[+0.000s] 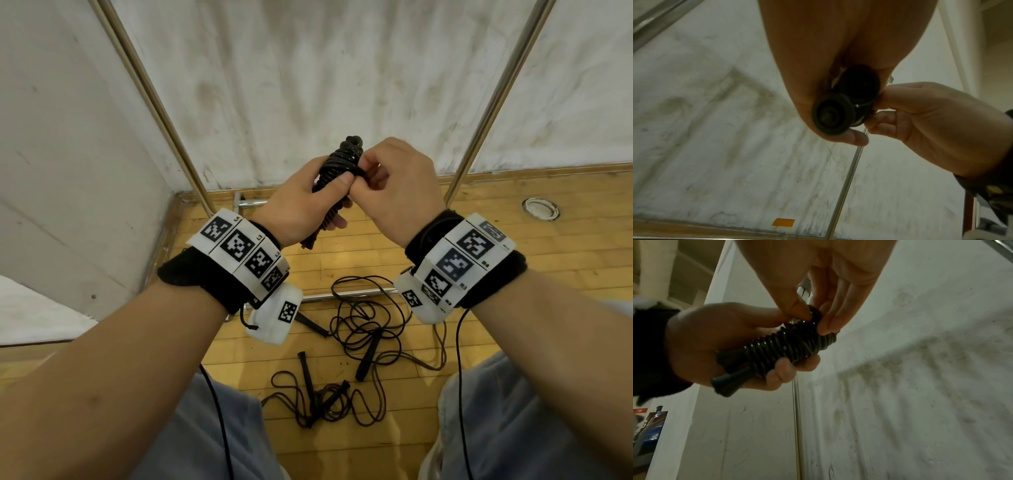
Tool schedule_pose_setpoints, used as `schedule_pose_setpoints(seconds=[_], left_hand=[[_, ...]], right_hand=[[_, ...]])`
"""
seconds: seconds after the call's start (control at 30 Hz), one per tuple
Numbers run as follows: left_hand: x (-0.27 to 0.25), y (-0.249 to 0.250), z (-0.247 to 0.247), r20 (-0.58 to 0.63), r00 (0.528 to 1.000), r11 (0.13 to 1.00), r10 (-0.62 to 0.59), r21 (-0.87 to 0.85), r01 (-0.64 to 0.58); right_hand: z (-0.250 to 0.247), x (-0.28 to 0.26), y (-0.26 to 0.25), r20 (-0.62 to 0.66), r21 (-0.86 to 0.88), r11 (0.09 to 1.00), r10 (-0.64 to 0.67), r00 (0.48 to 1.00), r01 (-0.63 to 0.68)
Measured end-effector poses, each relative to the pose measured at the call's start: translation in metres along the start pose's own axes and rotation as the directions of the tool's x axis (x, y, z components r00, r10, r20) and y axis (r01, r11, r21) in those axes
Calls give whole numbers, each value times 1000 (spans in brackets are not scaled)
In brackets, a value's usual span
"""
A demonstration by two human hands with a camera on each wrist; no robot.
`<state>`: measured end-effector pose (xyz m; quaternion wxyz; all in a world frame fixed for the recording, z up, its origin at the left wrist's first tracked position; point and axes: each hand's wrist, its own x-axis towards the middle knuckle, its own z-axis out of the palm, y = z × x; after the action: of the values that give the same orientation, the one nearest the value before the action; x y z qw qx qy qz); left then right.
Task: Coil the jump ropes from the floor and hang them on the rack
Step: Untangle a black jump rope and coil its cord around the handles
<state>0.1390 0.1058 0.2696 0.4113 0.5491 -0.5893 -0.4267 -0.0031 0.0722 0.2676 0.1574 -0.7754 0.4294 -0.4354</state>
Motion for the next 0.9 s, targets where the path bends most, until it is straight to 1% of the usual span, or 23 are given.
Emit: schedule_pose_setpoints(seconds=[0.07,0.2,0.27,0.37,0.47,0.57,0.67,0.73,0.8,0.9], left_hand=[[-1,1,0,3,1000,999,8,47,-8],[-2,2,-2,-10,998,987,65,148,-63],[-2,3,-2,8,998,988,62,140,-62],[-2,4,-3,30,999,997,24,72,-26],[-1,6,-3,7,1000,999,7,47,-7],[1,7,-3,-12,1000,998,2,57,-2],[3,8,-3,-2,1000,991,-1,134,1],[4,9,-4,11,1000,987,-5,163,3],[3,10,-5,24,1000,988,1,151,-5],[1,9,-7,26,1000,994,-7,112,4]], right_hand=[[1,-2,0,-9,-12,1000,-14,1000,14],[3,-3,-1,-8,-56,997,-53,999,52],[3,-2,-1,-19,-34,998,-48,999,47],[3,1,-1,-17,20,1000,-14,1000,14],[5,3,-1,-2,24,1000,0,1000,0],[5,2,0,-6,-27,999,-31,1000,31],[6,0,2,5,-116,990,-81,997,81],[9,-2,2,8,-135,988,-72,997,72],[12,-1,2,-15,-70,997,-38,999,37],[12,3,1,-30,82,996,27,999,-24]])
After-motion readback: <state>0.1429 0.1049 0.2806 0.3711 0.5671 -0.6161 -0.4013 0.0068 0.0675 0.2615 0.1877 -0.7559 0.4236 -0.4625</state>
